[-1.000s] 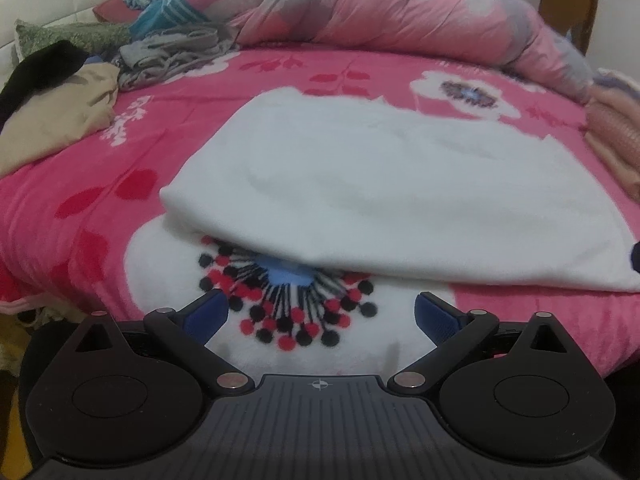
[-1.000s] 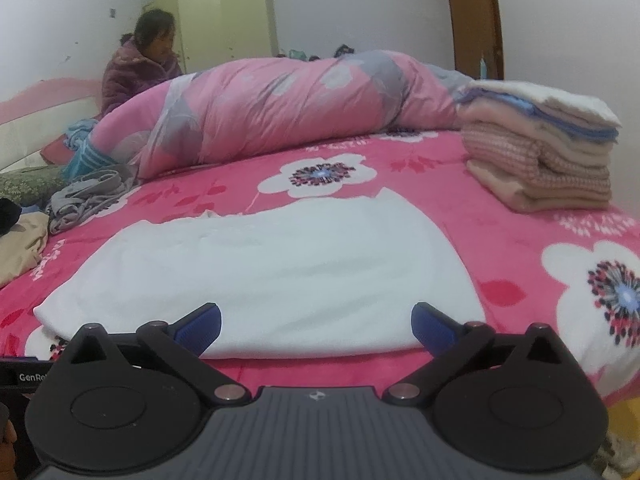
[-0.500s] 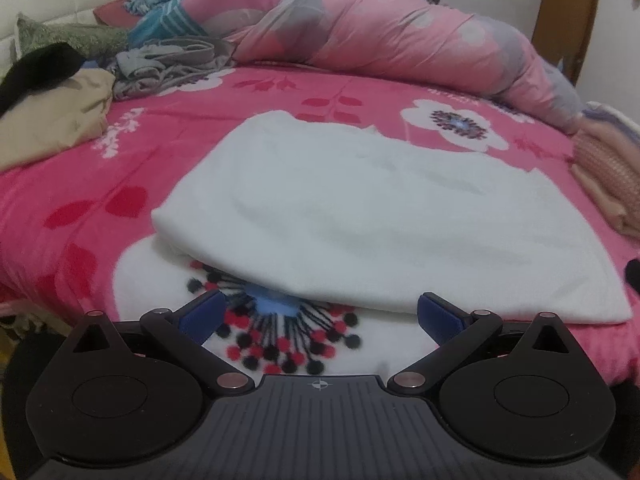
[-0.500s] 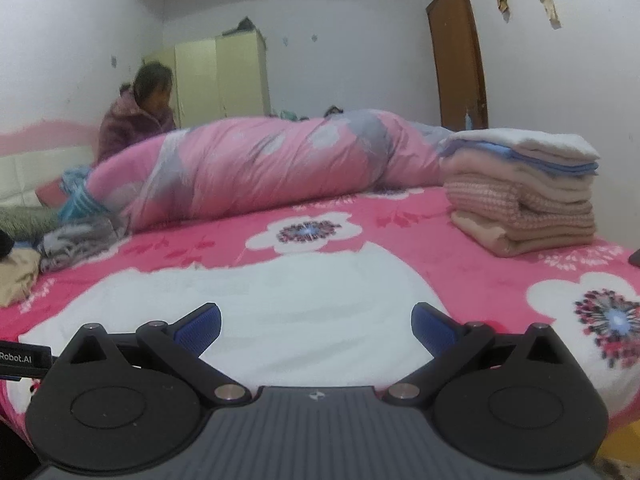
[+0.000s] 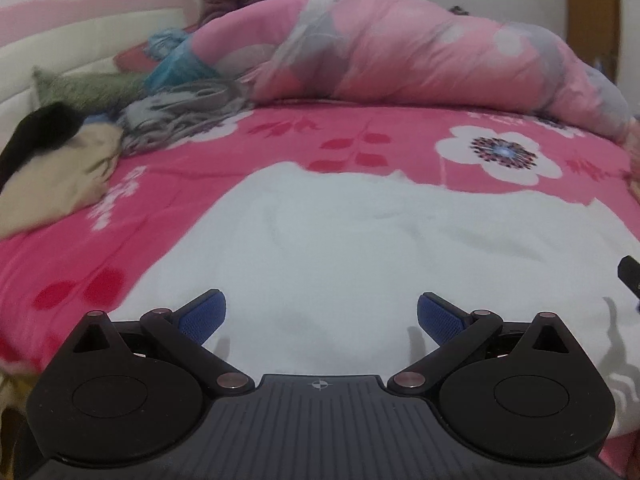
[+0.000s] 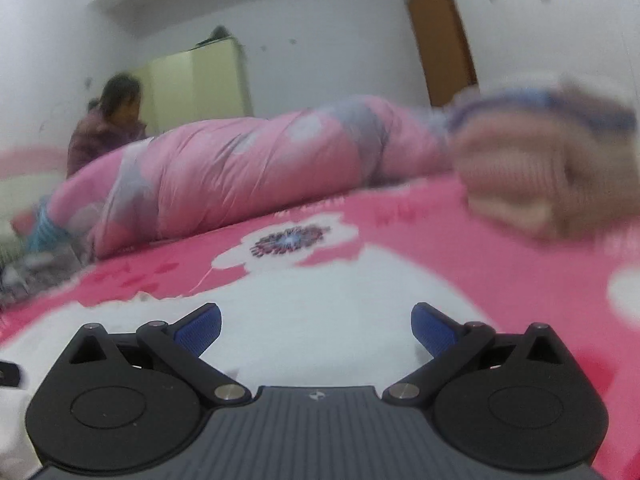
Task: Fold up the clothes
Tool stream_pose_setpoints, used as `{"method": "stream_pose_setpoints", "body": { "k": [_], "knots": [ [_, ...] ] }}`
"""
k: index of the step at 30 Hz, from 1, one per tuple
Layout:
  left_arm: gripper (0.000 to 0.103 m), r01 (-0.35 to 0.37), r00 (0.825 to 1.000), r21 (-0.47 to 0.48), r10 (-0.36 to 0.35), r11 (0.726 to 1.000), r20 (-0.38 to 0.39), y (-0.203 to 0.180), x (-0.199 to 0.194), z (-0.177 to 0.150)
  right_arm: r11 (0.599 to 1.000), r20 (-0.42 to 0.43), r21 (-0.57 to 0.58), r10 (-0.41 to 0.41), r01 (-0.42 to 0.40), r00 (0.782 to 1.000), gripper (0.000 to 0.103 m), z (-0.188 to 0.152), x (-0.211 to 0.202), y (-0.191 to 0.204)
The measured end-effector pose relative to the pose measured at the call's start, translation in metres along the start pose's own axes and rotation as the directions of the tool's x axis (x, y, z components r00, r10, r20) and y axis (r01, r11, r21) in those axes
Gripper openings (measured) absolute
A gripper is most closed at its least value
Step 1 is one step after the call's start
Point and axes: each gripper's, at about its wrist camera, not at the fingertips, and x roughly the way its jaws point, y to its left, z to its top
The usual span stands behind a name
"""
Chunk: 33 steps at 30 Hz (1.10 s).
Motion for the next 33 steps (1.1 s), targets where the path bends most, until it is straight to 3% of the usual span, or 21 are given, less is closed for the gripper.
{"method": "stream_pose_setpoints", "body": {
  "k": [5, 9, 15, 25, 33],
  "knots": [
    [0.103, -0.003, 1.000, -0.011, 0.003, 1.000, 0.020, -0.008, 0.021, 0.008, 0.994, -0.054, 0.102, 0.038, -0.033, 0.998, 0.103, -0.001, 0.008, -0.018],
    [0.103, -0.003, 1.000, -0.061, 0.003, 0.998, 0.012, -0.008, 0.026, 0.012, 0.995, -0.047, 0.090, 0.048, -0.043, 0.998, 0.103, -0.005, 0.006, -0.017],
    [0.103, 0.014, 0.999, -0.064, -0.012, 0.998, 0.032, -0.009, 0.016, 0.015, 0.991, -0.036, 0.116, 0.075, -0.070, 0.997, 0.103, -0.006, 0.004, -0.022],
    [0.103, 0.108, 0.993, -0.031, -0.107, 0.994, 0.041, 0.018, -0.013, 0.007, 0.994, -0.020, 0.108, 0.031, -0.028, 0.999, 0.103, -0.009, 0.002, -0.019],
    [0.103, 0.201, 0.976, 0.008, -0.201, 0.980, 0.083, 0.045, -0.016, 0.001, 0.993, 0.031, 0.100, -0.067, 0.063, 0.997, 0.102, -0.008, -0.011, -0.016]
  ]
}}
